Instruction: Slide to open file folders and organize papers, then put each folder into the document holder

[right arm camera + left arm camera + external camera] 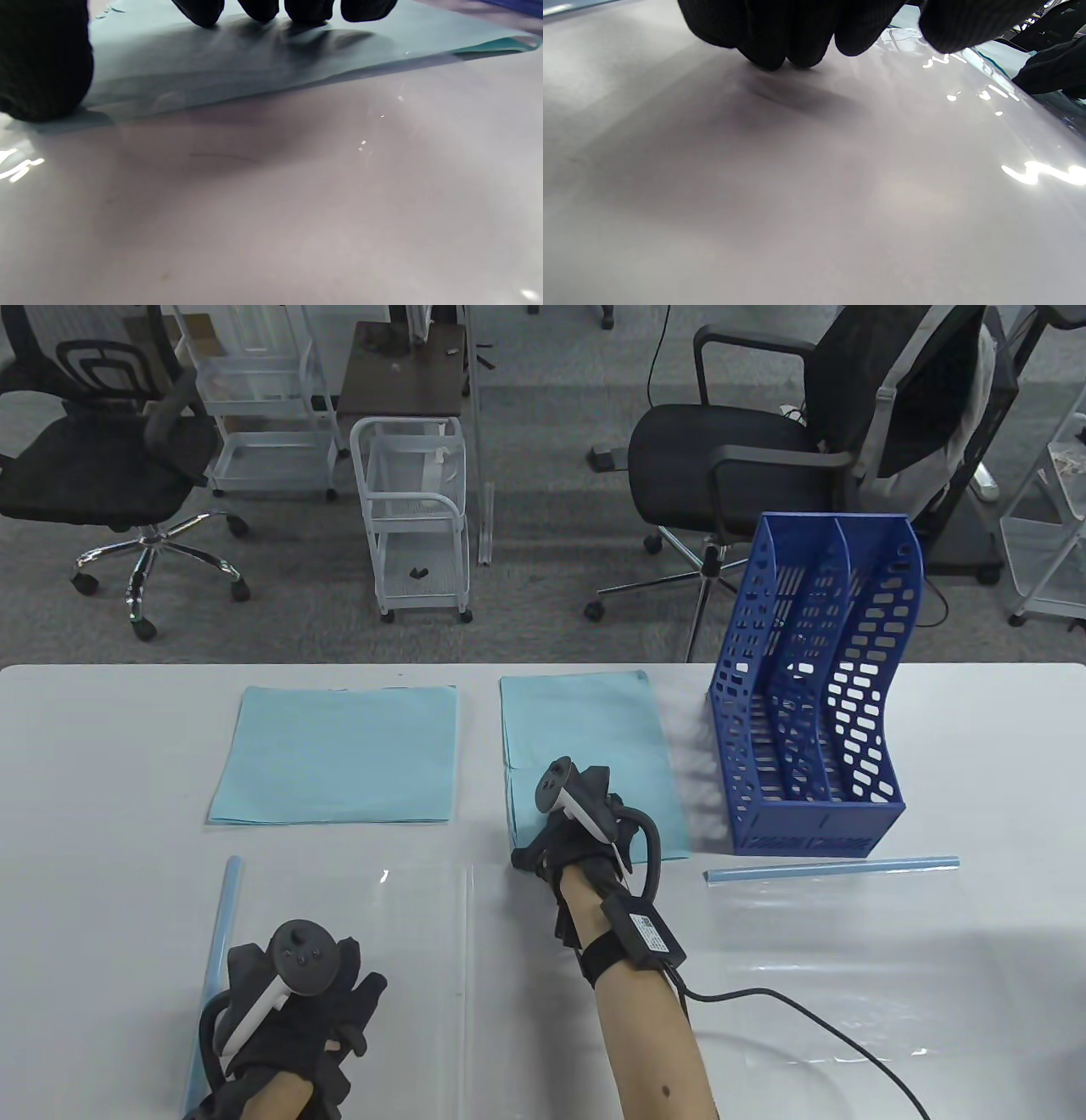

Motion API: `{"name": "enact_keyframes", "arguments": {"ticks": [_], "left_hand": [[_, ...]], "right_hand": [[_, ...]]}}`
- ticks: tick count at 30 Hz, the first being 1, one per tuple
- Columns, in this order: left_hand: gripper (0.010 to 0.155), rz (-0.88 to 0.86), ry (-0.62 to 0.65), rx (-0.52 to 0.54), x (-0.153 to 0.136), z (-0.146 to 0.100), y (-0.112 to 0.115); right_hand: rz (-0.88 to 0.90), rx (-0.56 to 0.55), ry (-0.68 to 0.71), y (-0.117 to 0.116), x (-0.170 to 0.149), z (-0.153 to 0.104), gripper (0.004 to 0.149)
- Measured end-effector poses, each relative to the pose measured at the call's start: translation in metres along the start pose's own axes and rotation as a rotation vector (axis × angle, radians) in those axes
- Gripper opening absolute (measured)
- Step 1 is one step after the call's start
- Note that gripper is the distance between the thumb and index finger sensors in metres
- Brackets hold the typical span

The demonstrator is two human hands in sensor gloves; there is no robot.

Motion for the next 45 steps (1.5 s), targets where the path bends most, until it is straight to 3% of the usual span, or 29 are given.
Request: {"name": "enact_keyframes", "arguments": {"ticks": [19, 34, 40, 45], "left_hand": [[0.066, 0.085, -0.016, -0.015, 0.005, 0.001, 0.002], [0.064, 0.088, -0.032, -0.041, 0.003, 0.001, 0.003], [0.065, 0.089, -0.032, -0.040, 0.003, 0.001, 0.003], [0.065, 0.089, -0.032, -0.032, 0.003, 0.001, 0.003]], "right_hand": [[-0.033, -0.114, -0.071, 0.012, 0.004, 0.001, 0.090], [-0.028, -0.057, -0.067, 0.009, 0.012, 0.001, 0.098], [-0.031, -0.146, -0.098, 0.013, 0.008, 0.005, 0.089], [-0.059, -0.337, -0.183, 0.021, 0.000, 0.000, 0.068]]}}
Point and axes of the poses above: the tracker on the back of each hand, its own x axis roughly to the thumb side, its own z axis roughly from the wrist to the fingertips, y = z × x, the point moved 4 cm from there along z, roughly from the wrist to the fingertips, and after that the axes turned 4 degrees about -z, right-handed, at the moved point
